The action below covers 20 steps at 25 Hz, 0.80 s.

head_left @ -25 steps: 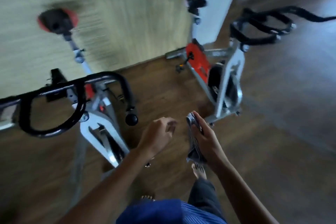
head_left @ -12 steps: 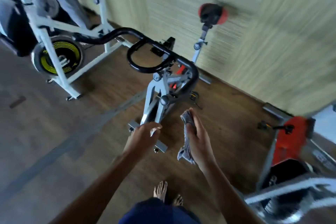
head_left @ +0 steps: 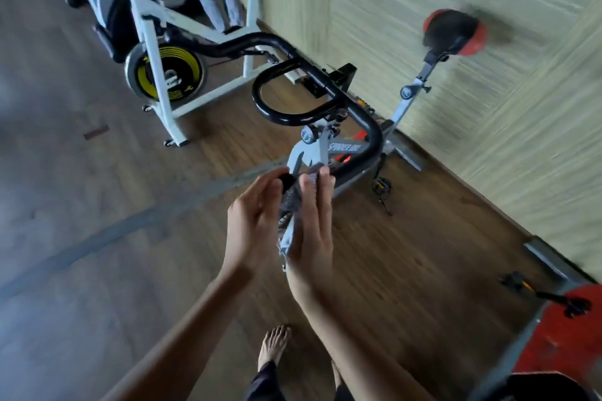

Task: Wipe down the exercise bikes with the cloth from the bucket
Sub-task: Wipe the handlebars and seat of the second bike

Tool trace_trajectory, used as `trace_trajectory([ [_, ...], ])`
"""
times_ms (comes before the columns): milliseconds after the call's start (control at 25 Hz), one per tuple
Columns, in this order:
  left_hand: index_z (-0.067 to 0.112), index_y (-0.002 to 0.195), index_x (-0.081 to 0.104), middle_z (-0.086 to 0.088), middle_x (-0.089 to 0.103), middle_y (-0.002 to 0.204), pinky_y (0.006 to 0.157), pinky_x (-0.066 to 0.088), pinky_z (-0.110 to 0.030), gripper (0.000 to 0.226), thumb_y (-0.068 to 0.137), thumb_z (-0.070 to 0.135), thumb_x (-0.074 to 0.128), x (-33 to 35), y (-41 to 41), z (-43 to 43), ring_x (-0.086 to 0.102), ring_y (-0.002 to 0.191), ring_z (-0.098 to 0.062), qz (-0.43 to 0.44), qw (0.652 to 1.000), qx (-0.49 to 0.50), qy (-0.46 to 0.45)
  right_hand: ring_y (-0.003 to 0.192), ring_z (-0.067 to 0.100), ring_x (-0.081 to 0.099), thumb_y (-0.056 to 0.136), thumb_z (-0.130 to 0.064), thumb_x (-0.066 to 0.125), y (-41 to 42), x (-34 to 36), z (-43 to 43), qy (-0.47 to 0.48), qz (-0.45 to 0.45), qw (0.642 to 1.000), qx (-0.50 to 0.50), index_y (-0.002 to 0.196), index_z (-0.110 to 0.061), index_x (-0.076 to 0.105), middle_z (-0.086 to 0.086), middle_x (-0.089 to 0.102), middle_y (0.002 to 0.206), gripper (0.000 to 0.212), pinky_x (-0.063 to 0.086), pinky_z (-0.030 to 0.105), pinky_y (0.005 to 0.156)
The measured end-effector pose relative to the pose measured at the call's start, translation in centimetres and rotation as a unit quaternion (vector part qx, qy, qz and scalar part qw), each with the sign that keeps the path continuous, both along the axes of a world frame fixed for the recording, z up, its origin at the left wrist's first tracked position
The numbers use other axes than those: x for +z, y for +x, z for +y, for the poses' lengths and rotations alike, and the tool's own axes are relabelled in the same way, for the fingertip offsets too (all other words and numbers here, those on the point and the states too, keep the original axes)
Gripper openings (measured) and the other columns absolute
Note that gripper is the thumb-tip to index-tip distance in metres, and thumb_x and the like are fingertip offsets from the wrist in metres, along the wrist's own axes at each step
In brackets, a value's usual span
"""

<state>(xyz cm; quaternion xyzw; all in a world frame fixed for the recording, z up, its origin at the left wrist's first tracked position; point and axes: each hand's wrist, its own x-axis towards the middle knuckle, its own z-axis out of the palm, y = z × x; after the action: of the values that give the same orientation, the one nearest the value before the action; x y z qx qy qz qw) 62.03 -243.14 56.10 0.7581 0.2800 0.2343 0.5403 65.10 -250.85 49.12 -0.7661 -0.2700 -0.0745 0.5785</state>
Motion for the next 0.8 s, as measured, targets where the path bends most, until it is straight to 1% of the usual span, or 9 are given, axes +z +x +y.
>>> trace_trajectory([
  [80,0.018,0.117,0.071,0.005,0.075,0.109,0.096,0.053,-0.046,0.033,0.097,0.031,0.047,-0.4,0.3,-0.7,0.069,0.106,-0.013,-0.017,0.999,0.033,-0.038,0.154,0.032,0.007,0.103,-0.001,0.041,0.7,-1.2,0.6,0.002,-0.016,1.000,0.016,0.153,-0.023,0.025,0.013,0.018,0.163,0.057,0.018,0.050,0.123],
  [160,0.018,0.118,0.071,0.004,0.074,0.111,0.097,0.052,-0.051,0.033,0.100,0.032,0.046,-0.6,0.4,-1.3,0.068,0.109,-0.016,-0.026,0.997,0.050,-0.054,0.154,0.032,0.006,0.100,-0.002,0.053,1.2,-2.1,1.4,-0.010,-0.042,0.999,0.014,0.154,-0.021,0.023,0.013,0.019,0.163,0.065,0.017,0.054,0.123],
  [240,0.019,0.115,0.072,0.004,0.075,0.109,0.094,0.053,-0.051,0.033,0.102,0.032,0.044,-0.4,0.6,-1.9,0.069,0.106,-0.017,-0.026,0.996,0.073,-0.053,0.155,0.025,0.002,0.103,-0.021,0.051,1.4,-2.5,2.3,-0.010,-0.050,0.999,-0.003,0.152,-0.025,0.020,0.010,0.019,0.161,0.059,0.012,0.052,0.124],
  [280,0.019,0.113,0.073,0.003,0.075,0.106,0.093,0.054,-0.051,0.034,0.103,0.032,0.044,-0.3,0.8,-2.2,0.070,0.103,-0.018,-0.027,0.994,0.086,-0.057,0.155,0.021,0.000,0.103,-0.025,0.051,1.6,-2.6,2.6,-0.012,-0.055,0.998,-0.016,0.150,-0.027,0.018,0.009,0.019,0.160,0.058,0.010,0.050,0.124],
  [400,0.019,0.112,0.074,0.003,0.076,0.101,0.092,0.054,-0.051,0.037,0.102,0.038,0.042,-0.3,1.0,-2.8,0.070,0.099,-0.021,-0.032,0.991,0.112,-0.066,0.154,0.015,-0.002,0.093,-0.010,0.068,2.2,-3.4,2.7,-0.030,-0.092,0.995,-0.040,0.149,-0.027,0.014,0.009,0.020,0.156,0.079,0.004,0.046,0.125],
  [440,0.019,0.113,0.073,0.004,0.076,0.101,0.093,0.054,-0.049,0.038,0.102,0.039,0.042,-0.4,1.0,-2.9,0.070,0.100,-0.019,-0.033,0.991,0.118,-0.062,0.154,0.015,-0.003,0.092,-0.009,0.069,2.5,-3.6,2.7,-0.031,-0.107,0.993,-0.042,0.149,-0.027,0.014,0.010,0.021,0.156,0.081,0.002,0.043,0.125],
  [520,0.019,0.117,0.072,0.006,0.075,0.104,0.095,0.054,-0.047,0.038,0.102,0.039,0.042,-0.6,1.0,-3.3,0.069,0.102,-0.013,-0.037,0.991,0.122,-0.051,0.154,0.015,-0.004,0.095,-0.013,0.064,3.1,-4.1,2.6,-0.029,-0.136,0.989,-0.042,0.149,-0.027,0.014,0.010,0.021,0.156,0.074,0.001,0.041,0.125],
  [680,0.019,0.127,0.066,0.005,0.073,0.116,0.100,0.052,-0.042,0.038,0.104,0.035,0.041,-1.7,1.3,-3.7,0.066,0.111,-0.005,-0.046,0.990,0.135,-0.002,0.154,0.018,-0.005,0.100,-0.018,0.050,3.8,-5.2,2.1,-0.048,-0.189,0.981,-0.022,0.153,-0.030,0.009,-0.001,0.003,0.166,0.069,0.005,0.047,0.125],
  [800,0.020,0.135,0.060,0.005,0.070,0.123,0.104,0.049,-0.041,0.040,0.105,0.035,0.039,-2.8,1.5,-4.5,0.062,0.118,-0.006,-0.069,0.987,0.144,0.033,0.154,0.019,-0.006,0.099,-0.014,0.051,5.2,-6.7,0.5,-0.072,-0.226,0.971,-0.009,0.153,-0.027,0.011,0.007,0.011,0.164,0.068,0.003,0.044,0.125],
])
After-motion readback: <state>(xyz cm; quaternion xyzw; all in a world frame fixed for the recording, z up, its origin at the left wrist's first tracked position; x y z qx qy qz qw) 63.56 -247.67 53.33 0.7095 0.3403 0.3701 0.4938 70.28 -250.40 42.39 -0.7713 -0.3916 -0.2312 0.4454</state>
